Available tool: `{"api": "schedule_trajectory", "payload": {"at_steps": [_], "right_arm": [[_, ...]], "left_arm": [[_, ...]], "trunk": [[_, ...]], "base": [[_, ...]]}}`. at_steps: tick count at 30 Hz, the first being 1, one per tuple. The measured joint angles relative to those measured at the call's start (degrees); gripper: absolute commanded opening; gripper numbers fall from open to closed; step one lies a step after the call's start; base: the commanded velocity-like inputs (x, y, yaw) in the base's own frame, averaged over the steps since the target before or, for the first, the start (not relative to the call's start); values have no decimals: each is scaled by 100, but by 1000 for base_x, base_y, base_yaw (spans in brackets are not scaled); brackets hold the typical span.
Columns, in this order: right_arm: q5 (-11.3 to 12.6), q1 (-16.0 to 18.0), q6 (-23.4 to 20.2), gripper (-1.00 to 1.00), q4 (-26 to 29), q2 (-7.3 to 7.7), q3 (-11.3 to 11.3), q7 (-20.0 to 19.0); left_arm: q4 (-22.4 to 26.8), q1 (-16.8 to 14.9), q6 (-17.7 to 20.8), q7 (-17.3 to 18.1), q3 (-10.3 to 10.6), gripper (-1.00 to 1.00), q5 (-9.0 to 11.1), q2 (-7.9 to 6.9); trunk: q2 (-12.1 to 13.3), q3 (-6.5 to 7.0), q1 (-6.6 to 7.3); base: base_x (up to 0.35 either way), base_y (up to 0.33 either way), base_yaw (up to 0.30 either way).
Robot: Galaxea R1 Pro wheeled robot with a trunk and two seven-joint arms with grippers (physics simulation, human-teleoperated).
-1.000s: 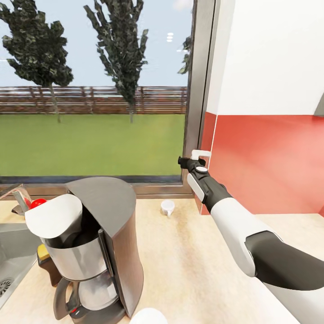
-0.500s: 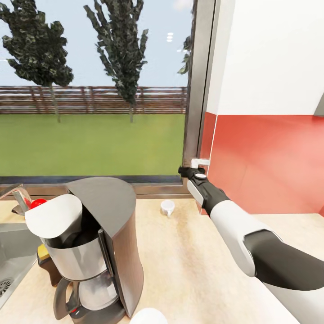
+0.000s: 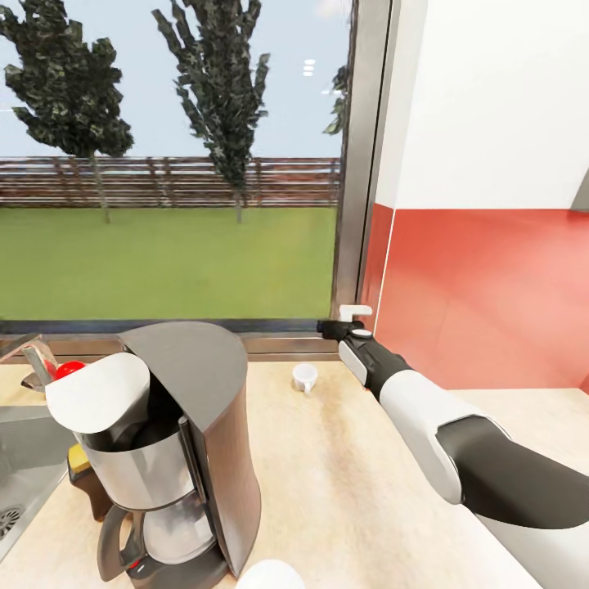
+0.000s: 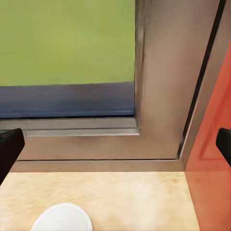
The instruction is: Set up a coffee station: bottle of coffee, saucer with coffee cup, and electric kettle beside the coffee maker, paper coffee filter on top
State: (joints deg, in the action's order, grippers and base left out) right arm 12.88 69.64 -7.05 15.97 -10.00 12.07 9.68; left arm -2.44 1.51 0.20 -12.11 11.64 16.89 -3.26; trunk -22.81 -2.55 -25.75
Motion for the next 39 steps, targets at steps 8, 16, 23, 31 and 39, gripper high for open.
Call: {"api": "schedule_trajectory", "payload": {"at_steps": [8,16,23,31,39], "right_arm": [[-14,0,-51,100,31,0,-8,-11],[18,0,-6,100,-160,0,-28,-220],[32,1,-2,100,-317,0,-21,-527],[13,1,-6,100,-300,0,-34,-537],[13,1,-13,100,-296,0,-35,-533]], "left_arm": [[-20,245,-26,7,-2,100,0,0],[-23,693,-28,15,6,100,-48,-57],[-22,737,-28,17,16,100,-69,-70],[-23,737,-28,17,18,100,-71,-70],[-23,765,-33,17,18,100,-71,-71]], "trunk": [[0,0,0],[0,-1,0],[1,-41,0],[1,-112,0],[0,-185,0]], "base": [[0,0,0],[0,0,4],[0,0,80],[0,0,17],[0,0,0]]}}
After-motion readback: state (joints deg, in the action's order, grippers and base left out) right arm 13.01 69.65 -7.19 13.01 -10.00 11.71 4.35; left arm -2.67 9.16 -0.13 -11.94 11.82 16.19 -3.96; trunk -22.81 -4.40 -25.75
